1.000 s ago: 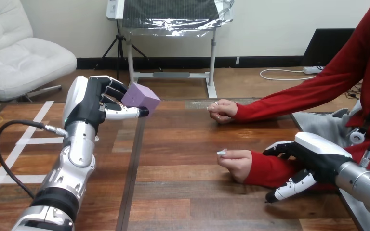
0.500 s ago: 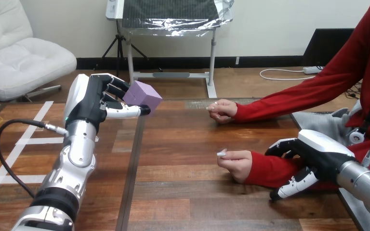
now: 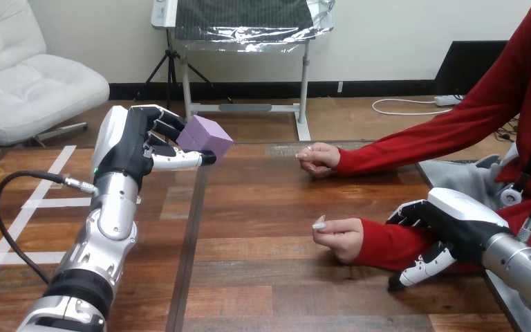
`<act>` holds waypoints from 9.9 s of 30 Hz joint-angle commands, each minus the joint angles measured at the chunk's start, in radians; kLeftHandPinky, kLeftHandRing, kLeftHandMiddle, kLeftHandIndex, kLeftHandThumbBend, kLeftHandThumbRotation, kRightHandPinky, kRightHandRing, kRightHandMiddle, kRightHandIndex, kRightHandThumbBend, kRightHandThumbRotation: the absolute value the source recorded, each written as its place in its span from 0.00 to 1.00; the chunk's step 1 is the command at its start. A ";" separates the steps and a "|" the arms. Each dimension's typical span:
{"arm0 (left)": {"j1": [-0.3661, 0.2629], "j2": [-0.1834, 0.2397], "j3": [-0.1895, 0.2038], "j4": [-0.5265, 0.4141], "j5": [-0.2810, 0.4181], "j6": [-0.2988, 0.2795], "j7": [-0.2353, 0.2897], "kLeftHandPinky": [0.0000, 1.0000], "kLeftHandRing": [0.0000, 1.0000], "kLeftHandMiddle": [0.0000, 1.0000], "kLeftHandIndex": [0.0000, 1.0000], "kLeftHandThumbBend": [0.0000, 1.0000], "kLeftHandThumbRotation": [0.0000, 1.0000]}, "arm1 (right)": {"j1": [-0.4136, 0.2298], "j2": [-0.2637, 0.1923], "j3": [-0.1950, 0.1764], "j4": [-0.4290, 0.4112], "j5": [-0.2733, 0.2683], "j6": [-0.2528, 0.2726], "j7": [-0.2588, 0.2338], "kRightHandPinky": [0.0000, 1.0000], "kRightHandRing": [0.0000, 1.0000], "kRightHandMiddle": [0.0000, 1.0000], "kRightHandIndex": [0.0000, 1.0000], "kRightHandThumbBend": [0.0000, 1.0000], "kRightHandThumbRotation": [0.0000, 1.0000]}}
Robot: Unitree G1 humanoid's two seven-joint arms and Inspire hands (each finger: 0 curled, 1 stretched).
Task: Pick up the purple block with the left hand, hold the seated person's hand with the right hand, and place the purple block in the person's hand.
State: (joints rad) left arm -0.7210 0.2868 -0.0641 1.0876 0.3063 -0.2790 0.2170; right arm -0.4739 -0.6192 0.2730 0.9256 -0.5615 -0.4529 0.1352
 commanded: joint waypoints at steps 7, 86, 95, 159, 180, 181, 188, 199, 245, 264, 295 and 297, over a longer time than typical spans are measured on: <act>-0.061 0.018 0.004 -0.058 -0.008 -0.027 0.004 0.30 0.39 0.44 0.48 0.66 0.00 | -0.089 0.018 0.021 0.021 -0.013 -0.002 -0.038 0.46 0.53 0.58 0.59 0.87 0.23; -0.072 0.010 0.013 -0.028 -0.027 -0.027 -0.025 0.33 0.41 0.46 0.48 0.65 0.00 | -0.089 0.022 -0.001 0.032 0.080 -0.057 -0.067 0.35 0.40 0.45 0.46 0.71 0.30; -0.086 -0.007 0.018 -0.006 -0.048 -0.018 -0.032 0.34 0.42 0.46 0.47 0.65 0.00 | -0.095 0.006 -0.013 -0.012 0.081 -0.049 -0.053 0.36 0.40 0.46 0.47 0.71 0.27; -0.176 -0.214 0.004 0.126 -0.100 0.049 -0.044 0.37 0.44 0.48 0.48 0.69 0.00 | -0.093 0.032 -0.064 -0.315 0.141 0.078 0.051 0.37 0.41 0.46 0.48 0.75 0.38; -0.198 -0.271 -0.016 0.141 -0.078 0.063 -0.035 0.33 0.40 0.45 0.48 0.69 0.00 | -0.101 0.064 -0.060 -0.316 0.159 0.097 0.050 0.36 0.40 0.45 0.47 0.76 0.40; -0.199 -0.273 -0.017 0.141 -0.077 0.066 -0.035 0.33 0.41 0.46 0.48 0.70 0.00 | -0.101 0.064 -0.060 -0.318 0.158 0.098 0.050 0.36 0.40 0.45 0.47 0.76 0.40; -0.206 -0.293 -0.014 0.142 -0.085 0.080 -0.038 0.33 0.41 0.45 0.47 0.71 0.00 | -0.103 0.069 -0.062 -0.316 0.160 0.099 0.055 0.35 0.39 0.44 0.46 0.76 0.40; -0.203 -0.317 -0.013 0.136 -0.094 0.074 -0.054 0.36 0.43 0.46 0.47 0.69 0.00 | -0.105 0.076 -0.064 -0.310 0.163 0.093 0.053 0.34 0.38 0.43 0.46 0.77 0.39; -0.166 -0.312 -0.013 0.113 -0.120 0.083 -0.222 0.60 0.72 0.72 0.68 0.64 0.29 | -0.091 0.064 -0.069 -0.303 0.165 0.082 0.053 0.35 0.40 0.45 0.47 0.78 0.41; -0.119 -0.291 0.022 0.066 -0.168 0.021 -0.277 0.83 0.79 0.76 0.80 0.68 0.63 | -0.080 0.050 -0.066 -0.317 0.171 0.099 0.080 0.37 0.42 0.46 0.50 0.80 0.40; 0.075 -0.209 0.064 -0.185 -0.210 -0.087 -0.326 0.76 0.79 0.79 0.80 0.70 0.90 | -0.053 0.030 -0.066 -0.325 0.173 0.099 0.126 0.42 0.47 0.53 0.57 0.87 0.52; 0.092 -0.204 0.068 -0.213 -0.214 -0.083 -0.329 0.76 0.79 0.80 0.80 0.72 0.93 | -0.051 0.028 -0.066 -0.328 0.174 0.103 0.138 0.42 0.48 0.54 0.58 0.87 0.54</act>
State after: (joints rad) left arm -0.6423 0.0447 -0.0172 0.9779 0.1138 -0.3397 -0.1174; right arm -0.4988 -0.5953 0.2143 0.6616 -0.4081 -0.3400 0.2492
